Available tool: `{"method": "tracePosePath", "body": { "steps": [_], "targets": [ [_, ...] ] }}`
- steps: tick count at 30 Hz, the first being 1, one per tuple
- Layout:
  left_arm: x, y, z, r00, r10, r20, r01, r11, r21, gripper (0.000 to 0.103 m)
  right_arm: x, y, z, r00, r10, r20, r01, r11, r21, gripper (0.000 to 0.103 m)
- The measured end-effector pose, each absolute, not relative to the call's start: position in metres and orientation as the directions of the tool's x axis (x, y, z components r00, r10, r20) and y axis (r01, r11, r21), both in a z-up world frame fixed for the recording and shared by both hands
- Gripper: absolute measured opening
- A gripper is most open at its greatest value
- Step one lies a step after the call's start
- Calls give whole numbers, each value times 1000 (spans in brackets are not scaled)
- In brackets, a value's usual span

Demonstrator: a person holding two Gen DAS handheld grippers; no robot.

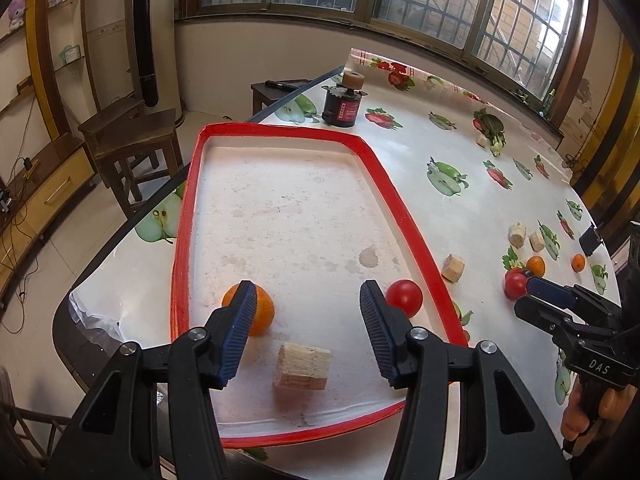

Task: Organize fruits
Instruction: 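Move both open grippers back toward the remaining fruit and corks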

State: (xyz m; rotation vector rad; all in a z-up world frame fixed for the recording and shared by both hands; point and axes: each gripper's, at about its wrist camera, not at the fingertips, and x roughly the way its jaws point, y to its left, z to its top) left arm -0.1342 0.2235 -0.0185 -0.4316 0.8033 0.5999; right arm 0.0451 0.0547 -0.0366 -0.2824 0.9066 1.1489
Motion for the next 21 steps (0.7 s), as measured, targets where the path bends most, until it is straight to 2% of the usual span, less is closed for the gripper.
{"method": "tracePosePath", "body": {
  "steps": [16,21],
  "targets": [
    [-101,172,-14,581,268,-769,-539,834,-116,52,88,-28,-33,255,627,-736,-793,572,211,61],
    [-82,146,-12,599,225,-768,-478,870,-118,58,106,-62,-32,304,604,-737,-746,632,210,61]
  ]
}}
